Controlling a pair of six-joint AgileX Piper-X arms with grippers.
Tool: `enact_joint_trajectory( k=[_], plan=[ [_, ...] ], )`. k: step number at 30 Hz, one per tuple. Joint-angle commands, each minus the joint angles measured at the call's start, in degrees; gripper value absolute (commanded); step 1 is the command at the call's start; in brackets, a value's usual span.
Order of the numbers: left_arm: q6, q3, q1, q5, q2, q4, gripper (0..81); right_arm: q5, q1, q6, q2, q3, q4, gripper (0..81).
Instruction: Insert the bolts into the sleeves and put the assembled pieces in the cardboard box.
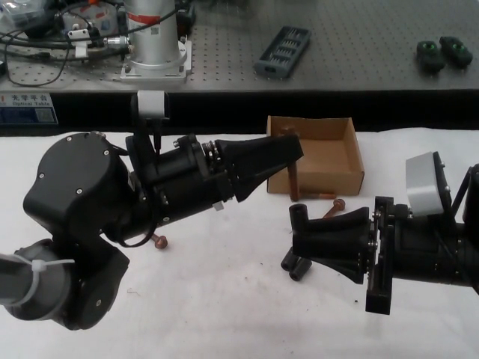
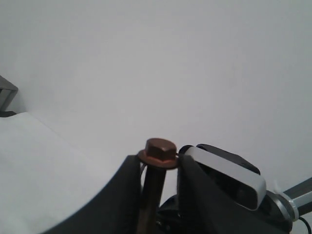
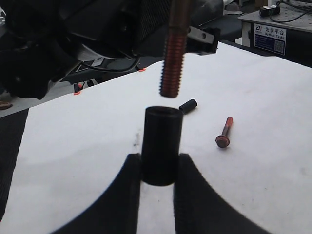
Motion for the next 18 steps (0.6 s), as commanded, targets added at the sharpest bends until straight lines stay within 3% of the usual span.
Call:
enact_joint_trajectory(
  k=[1,18],
  plan=[
    [-0.9,-0.8,0.1,1.1,-0.3,-1.3,0.6,0.0,0.2,0.1,0.1,-0.5,-0.6,5.3],
    [-1.7,-0.6,0.1,3.5,-0.3,0.0,0.6,-0.4,0.8,2.0,0.1,-2.3,-2.6,5.3]
  ],
)
